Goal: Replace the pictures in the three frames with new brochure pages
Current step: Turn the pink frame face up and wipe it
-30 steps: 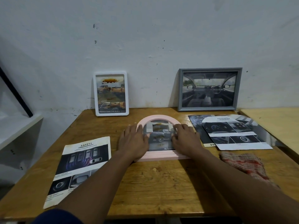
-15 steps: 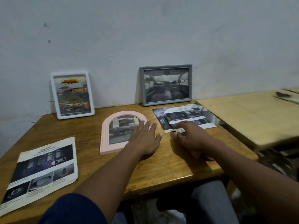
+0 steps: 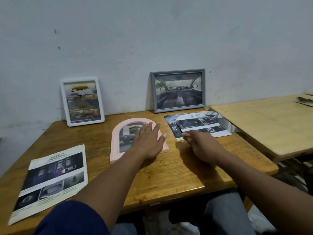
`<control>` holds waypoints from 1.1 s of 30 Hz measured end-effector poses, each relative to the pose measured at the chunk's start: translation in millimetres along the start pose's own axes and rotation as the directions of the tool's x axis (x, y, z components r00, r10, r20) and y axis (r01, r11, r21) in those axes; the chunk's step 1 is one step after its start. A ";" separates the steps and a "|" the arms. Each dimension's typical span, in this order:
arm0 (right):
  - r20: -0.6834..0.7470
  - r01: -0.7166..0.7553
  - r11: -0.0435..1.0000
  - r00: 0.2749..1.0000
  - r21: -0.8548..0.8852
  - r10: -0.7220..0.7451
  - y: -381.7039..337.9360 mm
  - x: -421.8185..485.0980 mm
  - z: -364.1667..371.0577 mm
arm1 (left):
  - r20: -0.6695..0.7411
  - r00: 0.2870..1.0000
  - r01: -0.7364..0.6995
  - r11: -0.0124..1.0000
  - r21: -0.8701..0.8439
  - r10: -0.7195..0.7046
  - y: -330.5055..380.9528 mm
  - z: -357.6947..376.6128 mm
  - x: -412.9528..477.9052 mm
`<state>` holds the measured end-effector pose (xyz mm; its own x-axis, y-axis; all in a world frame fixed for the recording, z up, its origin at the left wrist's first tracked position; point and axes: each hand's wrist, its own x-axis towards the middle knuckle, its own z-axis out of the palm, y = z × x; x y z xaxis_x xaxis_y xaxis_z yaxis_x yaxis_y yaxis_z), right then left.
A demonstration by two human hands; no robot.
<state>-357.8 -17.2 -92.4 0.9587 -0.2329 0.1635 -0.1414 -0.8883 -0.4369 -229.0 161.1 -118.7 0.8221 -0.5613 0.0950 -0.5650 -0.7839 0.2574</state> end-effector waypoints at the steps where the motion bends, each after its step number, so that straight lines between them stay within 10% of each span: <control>1: 0.000 -0.016 0.996 1.000 0.084 0.016 -9.9 10.3 -3.8 | -0.023 1.000 0.016 1.000 -0.002 -0.016 -11.0 -5.8 1.4; 6: 0.076 -0.032 0.952 0.997 0.304 0.009 -63.1 72.7 -15.2 | -0.089 0.984 0.154 0.987 -0.036 -0.157 -82.2 -26.6 -2.4; 23: 0.220 0.488 0.872 0.856 -0.047 -0.467 -112.7 160.8 123.0 | -0.047 0.977 0.209 0.977 0.035 -0.208 -147.4 -17.4 -7.2; 33: 0.314 0.550 0.825 0.813 -0.133 -0.491 -113.3 168.8 126.5 | 0.003 0.983 0.185 0.983 -0.002 -0.185 -140.9 -16.8 -9.4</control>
<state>-148.7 94.3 -127.3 0.9259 0.3712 0.0697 0.3777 -0.9133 -0.1524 -156.0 281.2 -139.6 0.9121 -0.4077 0.0430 -0.4033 -0.8735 0.2726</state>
